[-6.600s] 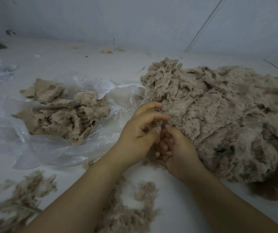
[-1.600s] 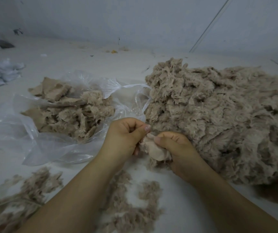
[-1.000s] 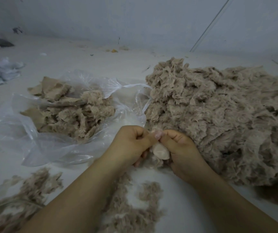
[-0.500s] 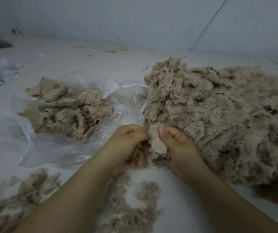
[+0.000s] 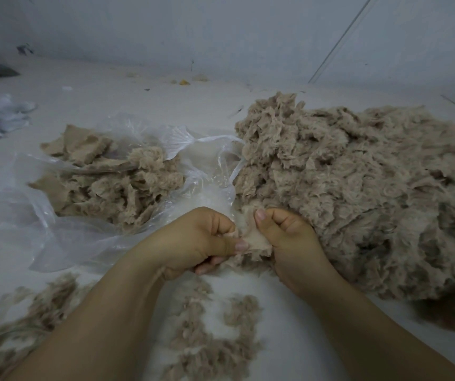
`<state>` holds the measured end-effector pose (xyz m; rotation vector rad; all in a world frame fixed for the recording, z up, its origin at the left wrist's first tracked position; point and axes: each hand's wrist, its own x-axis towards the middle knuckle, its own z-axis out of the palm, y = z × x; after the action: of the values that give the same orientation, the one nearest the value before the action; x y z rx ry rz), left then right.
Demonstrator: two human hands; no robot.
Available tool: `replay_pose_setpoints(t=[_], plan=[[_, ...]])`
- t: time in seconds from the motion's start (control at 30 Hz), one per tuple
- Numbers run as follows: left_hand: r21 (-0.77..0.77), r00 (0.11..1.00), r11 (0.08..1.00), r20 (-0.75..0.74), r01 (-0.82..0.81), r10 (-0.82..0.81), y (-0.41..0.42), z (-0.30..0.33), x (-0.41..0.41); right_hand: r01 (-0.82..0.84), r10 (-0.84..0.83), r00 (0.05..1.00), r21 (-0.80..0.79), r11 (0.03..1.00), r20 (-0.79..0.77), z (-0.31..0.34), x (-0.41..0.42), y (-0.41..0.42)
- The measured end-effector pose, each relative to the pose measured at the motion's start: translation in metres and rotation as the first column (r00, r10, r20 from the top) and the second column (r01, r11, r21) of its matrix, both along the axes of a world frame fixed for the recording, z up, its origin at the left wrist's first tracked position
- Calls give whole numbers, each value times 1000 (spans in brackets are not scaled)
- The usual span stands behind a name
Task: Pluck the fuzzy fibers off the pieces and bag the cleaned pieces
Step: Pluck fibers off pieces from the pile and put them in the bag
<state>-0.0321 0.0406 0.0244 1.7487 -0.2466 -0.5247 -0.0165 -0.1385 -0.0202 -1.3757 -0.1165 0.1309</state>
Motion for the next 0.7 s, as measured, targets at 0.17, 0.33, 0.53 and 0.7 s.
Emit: replay_pose_setpoints(t=[0.17,0.33,0.53,0.7], plan=[[35,992,991,15,127,-127,13,2,1,31,-31,999,12,999,-33,1,-1,1],[83,960,958,33,275,-278,19,8,-4,39,-38,999,56,998,-22,4,-3,-1],[202,998,979,54,26,-38,-3,1,-6,-11,12,1000,54,998,-15,2,-2,-2],[42,968,969,79,-241,238,-25,-10,-6,-53,56,998,108,993,-25,2,0,-3]])
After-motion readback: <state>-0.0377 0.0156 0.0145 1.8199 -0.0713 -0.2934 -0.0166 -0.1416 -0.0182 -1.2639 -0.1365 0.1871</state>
